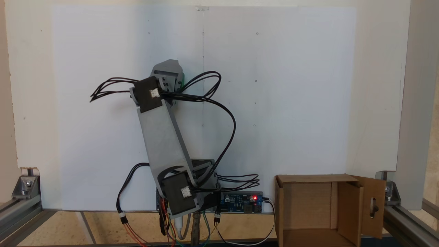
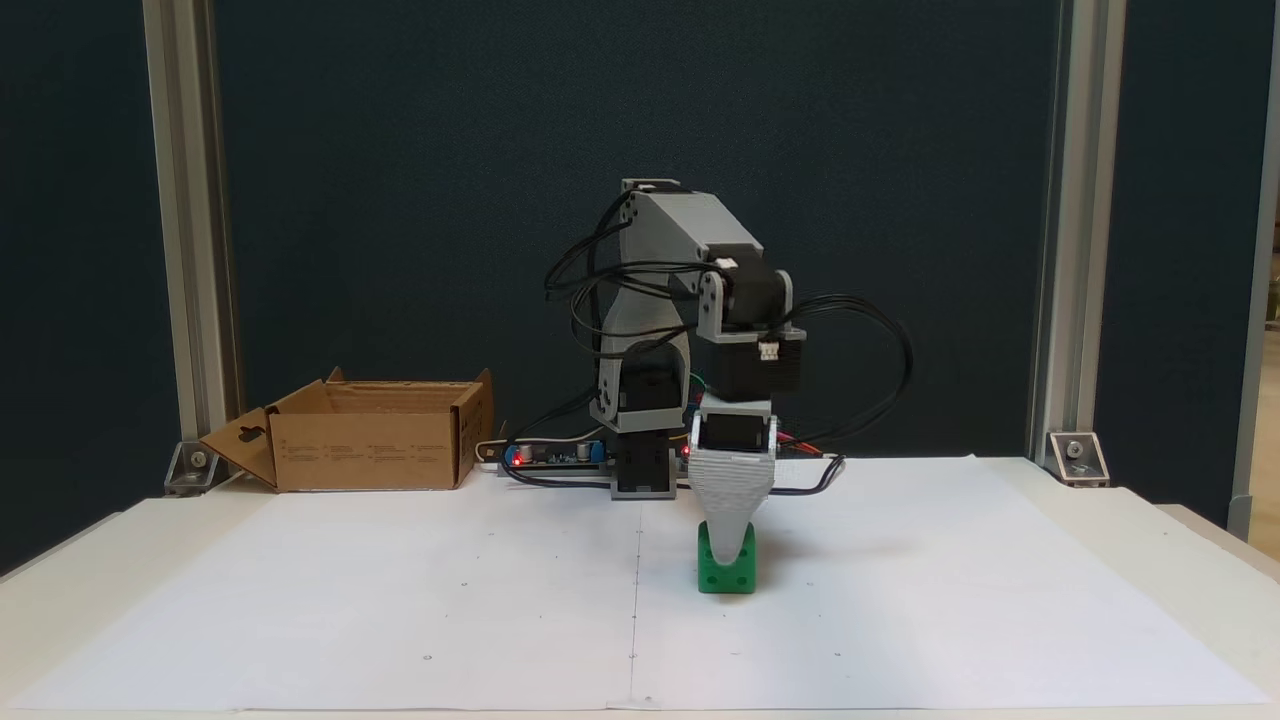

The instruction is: Grasp a green dice and put it in the bin.

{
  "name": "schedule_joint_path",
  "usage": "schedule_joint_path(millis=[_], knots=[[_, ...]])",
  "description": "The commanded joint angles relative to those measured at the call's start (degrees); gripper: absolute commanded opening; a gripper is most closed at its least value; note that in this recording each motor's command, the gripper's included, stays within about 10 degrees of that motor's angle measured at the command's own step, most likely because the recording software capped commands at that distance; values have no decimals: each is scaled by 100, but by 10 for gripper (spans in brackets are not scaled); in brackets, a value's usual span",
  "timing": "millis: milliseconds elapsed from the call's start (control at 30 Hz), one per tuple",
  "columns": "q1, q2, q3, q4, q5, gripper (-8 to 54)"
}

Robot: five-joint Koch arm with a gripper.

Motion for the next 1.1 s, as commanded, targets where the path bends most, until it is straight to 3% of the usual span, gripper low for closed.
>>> schedule_joint_path(millis=[0,1067], knots=[[26,-53,-105,-62,-149,427],[211,-290,-79,-255,-413,403]])
